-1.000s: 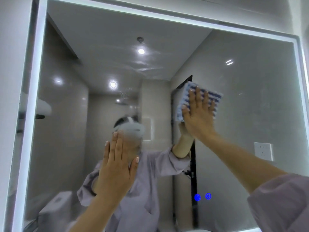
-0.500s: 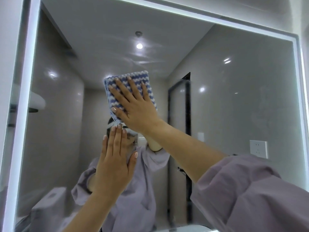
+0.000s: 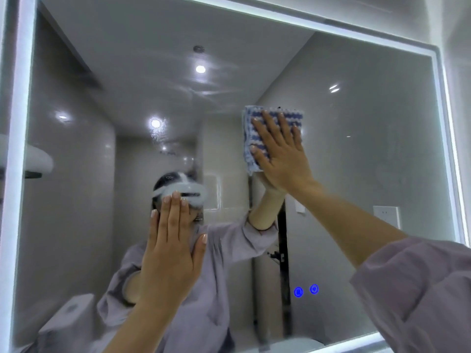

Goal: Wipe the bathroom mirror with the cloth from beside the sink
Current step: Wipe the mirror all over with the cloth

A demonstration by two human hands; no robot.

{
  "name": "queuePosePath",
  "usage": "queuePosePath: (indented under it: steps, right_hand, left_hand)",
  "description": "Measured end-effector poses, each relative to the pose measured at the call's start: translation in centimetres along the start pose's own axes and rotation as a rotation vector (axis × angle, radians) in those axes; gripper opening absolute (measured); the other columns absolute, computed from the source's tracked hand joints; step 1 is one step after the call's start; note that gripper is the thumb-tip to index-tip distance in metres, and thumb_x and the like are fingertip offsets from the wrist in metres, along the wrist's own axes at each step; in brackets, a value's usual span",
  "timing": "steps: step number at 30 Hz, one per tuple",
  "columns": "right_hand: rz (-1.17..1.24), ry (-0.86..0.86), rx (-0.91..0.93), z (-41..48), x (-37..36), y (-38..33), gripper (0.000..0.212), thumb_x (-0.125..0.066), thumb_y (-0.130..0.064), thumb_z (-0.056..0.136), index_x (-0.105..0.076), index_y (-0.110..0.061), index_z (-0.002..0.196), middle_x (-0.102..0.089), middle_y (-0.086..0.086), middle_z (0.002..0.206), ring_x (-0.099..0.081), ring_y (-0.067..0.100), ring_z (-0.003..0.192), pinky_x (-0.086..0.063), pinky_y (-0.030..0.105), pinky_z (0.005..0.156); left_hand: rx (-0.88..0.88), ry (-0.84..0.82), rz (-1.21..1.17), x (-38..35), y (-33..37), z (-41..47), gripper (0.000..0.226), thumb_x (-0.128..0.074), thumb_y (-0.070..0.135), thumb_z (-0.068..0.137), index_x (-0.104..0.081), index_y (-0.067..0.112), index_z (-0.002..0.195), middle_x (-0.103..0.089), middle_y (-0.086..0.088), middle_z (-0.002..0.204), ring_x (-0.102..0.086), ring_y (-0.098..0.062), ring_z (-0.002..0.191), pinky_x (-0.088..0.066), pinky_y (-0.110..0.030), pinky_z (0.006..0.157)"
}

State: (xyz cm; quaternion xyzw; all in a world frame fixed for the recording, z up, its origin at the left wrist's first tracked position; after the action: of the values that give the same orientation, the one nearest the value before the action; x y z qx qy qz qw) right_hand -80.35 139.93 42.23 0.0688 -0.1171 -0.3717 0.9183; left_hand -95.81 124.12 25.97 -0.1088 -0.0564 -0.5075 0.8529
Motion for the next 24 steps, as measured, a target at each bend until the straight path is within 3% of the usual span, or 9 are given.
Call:
queuePosePath:
  steps: [5,11,16,21,24]
  right_hand:
    - [-0.03,0.025,-0.08,-1.1,-0.9,3.6,0.061,-0.01,-0.057,0.1,-0.007,-0.03,0.154,-0.007,-0.005,0.162,-0.001,0.017,0.149,0.003,0.036,0.119]
    - [0.052,0.014,-0.336,-4.8,-1.2,8.5,0.06,-0.004,-0.061,0.097,0.002,-0.036,0.151,-0.003,-0.007,0.162,0.005,0.011,0.148,0.011,0.028,0.118]
    - [0.063,-0.007,-0.394,-6.7,-1.7,9.8,0.06,-0.004,-0.06,0.098,0.001,-0.033,0.152,-0.003,-0.004,0.162,0.004,0.015,0.148,0.015,0.028,0.117]
    - [0.063,0.006,-0.259,-9.1,-2.0,9.5,0.062,-0.007,-0.055,0.1,0.0,-0.023,0.153,-0.008,0.007,0.161,-0.004,0.028,0.148,0.007,0.039,0.119]
    - [0.088,-0.009,-0.156,-11.3,-1.9,9.8,0.063,-0.011,-0.053,0.1,-0.003,-0.022,0.154,-0.005,0.005,0.161,0.002,0.027,0.148,0.0,0.045,0.119]
  left_hand:
    - [0.0,0.0,-0.029,0.1,-0.1,0.0,0.069,-0.021,0.044,0.098,-0.015,-0.003,0.148,-0.012,-0.02,0.157,-0.011,-0.032,0.147,-0.013,-0.047,0.119]
    - [-0.007,-0.024,-0.027,0.3,-0.1,-0.1,0.07,-0.022,0.045,0.098,-0.011,-0.002,0.149,-0.01,-0.02,0.158,-0.008,-0.03,0.147,-0.012,-0.046,0.12]
    - [0.037,-0.078,-0.004,0.3,0.4,0.0,0.071,-0.021,0.044,0.097,-0.008,-0.003,0.149,-0.005,-0.021,0.158,-0.004,-0.032,0.147,-0.012,-0.049,0.12]
    - [0.035,-0.099,0.086,0.8,1.0,0.1,0.07,-0.018,0.042,0.098,-0.002,-0.005,0.147,-0.004,-0.025,0.157,-0.003,-0.035,0.147,-0.009,-0.049,0.119]
    - [0.119,-0.146,0.092,0.6,3.0,-0.2,0.069,-0.012,0.04,0.098,-0.003,-0.008,0.146,-0.002,-0.027,0.156,-0.002,-0.038,0.146,-0.011,-0.052,0.118]
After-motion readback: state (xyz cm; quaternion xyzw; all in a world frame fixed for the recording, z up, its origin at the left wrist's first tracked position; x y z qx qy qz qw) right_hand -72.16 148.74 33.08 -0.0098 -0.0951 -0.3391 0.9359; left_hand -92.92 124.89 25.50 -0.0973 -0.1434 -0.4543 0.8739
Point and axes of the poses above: each hand's wrist, its own z-axis towards the middle knuckle, its own x-axis out of the back of the hand, y = z × x, the point moved 6 cm from there along z, towards the middle knuckle
